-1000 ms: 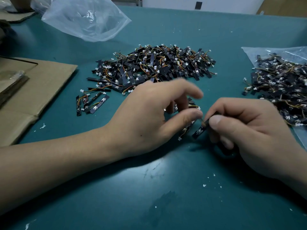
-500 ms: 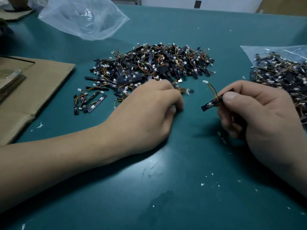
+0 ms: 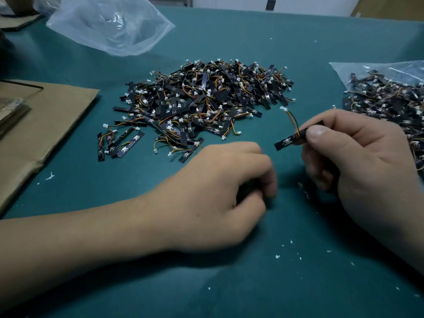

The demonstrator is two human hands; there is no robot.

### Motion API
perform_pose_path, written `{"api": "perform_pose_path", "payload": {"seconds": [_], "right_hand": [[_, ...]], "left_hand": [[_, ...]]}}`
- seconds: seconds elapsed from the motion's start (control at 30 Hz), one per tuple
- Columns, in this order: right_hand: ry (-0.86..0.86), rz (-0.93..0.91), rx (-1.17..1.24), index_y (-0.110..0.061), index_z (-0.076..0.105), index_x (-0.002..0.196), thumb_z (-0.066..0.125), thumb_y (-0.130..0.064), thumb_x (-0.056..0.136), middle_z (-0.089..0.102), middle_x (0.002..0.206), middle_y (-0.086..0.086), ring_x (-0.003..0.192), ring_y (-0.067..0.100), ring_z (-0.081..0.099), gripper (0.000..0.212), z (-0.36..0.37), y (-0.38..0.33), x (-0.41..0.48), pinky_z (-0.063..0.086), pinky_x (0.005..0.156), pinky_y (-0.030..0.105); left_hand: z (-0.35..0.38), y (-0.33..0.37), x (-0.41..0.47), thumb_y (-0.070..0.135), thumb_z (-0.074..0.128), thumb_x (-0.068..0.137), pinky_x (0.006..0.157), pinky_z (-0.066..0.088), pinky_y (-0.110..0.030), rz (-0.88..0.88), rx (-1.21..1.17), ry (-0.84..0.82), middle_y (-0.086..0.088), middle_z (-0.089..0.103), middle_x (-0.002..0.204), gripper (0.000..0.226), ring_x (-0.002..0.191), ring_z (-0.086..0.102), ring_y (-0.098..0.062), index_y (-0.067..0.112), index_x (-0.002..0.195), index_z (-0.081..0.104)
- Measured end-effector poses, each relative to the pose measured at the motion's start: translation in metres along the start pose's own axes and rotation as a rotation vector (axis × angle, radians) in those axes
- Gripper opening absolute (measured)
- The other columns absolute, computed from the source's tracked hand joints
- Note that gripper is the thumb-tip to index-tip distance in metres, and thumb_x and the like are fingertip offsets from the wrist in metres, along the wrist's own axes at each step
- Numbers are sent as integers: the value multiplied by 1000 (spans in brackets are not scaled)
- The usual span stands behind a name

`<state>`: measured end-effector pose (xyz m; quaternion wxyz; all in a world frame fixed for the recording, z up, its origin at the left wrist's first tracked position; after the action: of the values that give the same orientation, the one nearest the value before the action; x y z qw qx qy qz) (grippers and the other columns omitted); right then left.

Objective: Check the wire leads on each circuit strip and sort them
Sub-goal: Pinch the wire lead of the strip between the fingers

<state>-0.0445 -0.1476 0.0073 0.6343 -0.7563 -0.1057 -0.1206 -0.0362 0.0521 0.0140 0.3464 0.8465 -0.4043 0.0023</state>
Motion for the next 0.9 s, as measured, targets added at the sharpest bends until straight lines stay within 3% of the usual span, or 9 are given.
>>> {"api": "perform_pose_path", "payload": {"seconds": [0.1, 0.17, 0.27, 0.4, 0.5, 0.57, 0.7, 0.8, 0.9], "right_hand": [[-39, -15, -26, -12, 68, 85, 58, -34, 90, 56, 52, 4, 38, 14, 41, 24, 0, 0, -1, 34, 42, 17], [-60, -23, -51, -12, 68, 86, 58, -34, 91, 57, 54, 5, 39, 13, 42, 24, 0, 0, -2, 35, 43, 17], [-86, -59, -104, -14, 69, 87, 57, -33, 92, 58, 55, 3, 40, 13, 44, 22, 0, 0, -4, 37, 44, 20], [-79, -108, -110, -18, 69, 86, 57, -31, 94, 57, 54, 1, 40, 11, 44, 19, 0, -1, -5, 37, 44, 21], [-52, -145, -100, -18, 68, 86, 57, -28, 96, 56, 54, 2, 40, 11, 43, 18, 0, -1, -7, 36, 45, 19], [-66, -161, -121, -19, 67, 88, 56, -28, 97, 57, 55, 1, 42, 9, 44, 17, 0, -1, -9, 36, 46, 18], [-108, -170, -196, -23, 71, 89, 59, -32, 96, 58, 58, 0, 45, 6, 45, 16, 0, -1, -11, 37, 47, 17], [-136, -140, -231, -23, 72, 88, 59, -35, 96, 60, 59, -2, 45, 6, 47, 20, 1, -2, -10, 38, 45, 21], [-202, -88, -245, -21, 73, 84, 53, -39, 99, 61, 60, -2, 45, 9, 50, 30, 2, -1, -8, 41, 46, 24]], "left_hand": [[-10, -13, 12, 8, 53, 76, 59, 34, -4, -216, -76, 59, 18, 61, 63, 23, 62, 55, 6, 22, 75, 72], [-18, -26, 19, 4, 55, 81, 51, 33, -5, -305, -55, 103, 22, 58, 54, 25, 52, 53, 5, 21, 74, 72], [-23, -38, 19, 4, 58, 84, 56, 34, -7, -305, 37, 173, 18, 62, 65, 24, 61, 55, 1, 23, 80, 72], [-18, -28, 11, -1, 59, 83, 77, 43, -14, -75, 108, 245, 12, 65, 90, 25, 84, 59, -7, 18, 96, 70], [-9, -18, 3, 2, 53, 85, 80, 53, -28, -149, -308, 221, 7, 71, 99, 35, 91, 66, -15, 18, 115, 66], [-2, -7, -2, 8, 53, 89, 74, 54, -27, -209, -619, 134, -3, 74, 98, 37, 83, 69, -14, 18, 122, 63], [3, -8, 1, 15, 60, 95, 61, 52, -22, -220, -559, 132, -2, 75, 76, 9, 62, 64, -13, 19, 98, 67], [-1, -12, 5, 12, 61, 91, 55, 47, -17, -258, -596, 186, -1, 72, 65, 9, 52, 58, -8, 11, 87, 68], [-3, -13, 6, 16, 60, 88, 52, 45, -24, -283, -575, 203, -2, 65, 59, 10, 51, 54, -12, 15, 80, 66]]}}
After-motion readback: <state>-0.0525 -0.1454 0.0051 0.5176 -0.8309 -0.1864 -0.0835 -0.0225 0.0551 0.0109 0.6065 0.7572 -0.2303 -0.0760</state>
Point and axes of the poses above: each hand's wrist, its own x-axis towards the middle knuckle, its own z-axis out of the palm, y = z × x, the point moved 1 cm from there along x, towards the middle knuckle
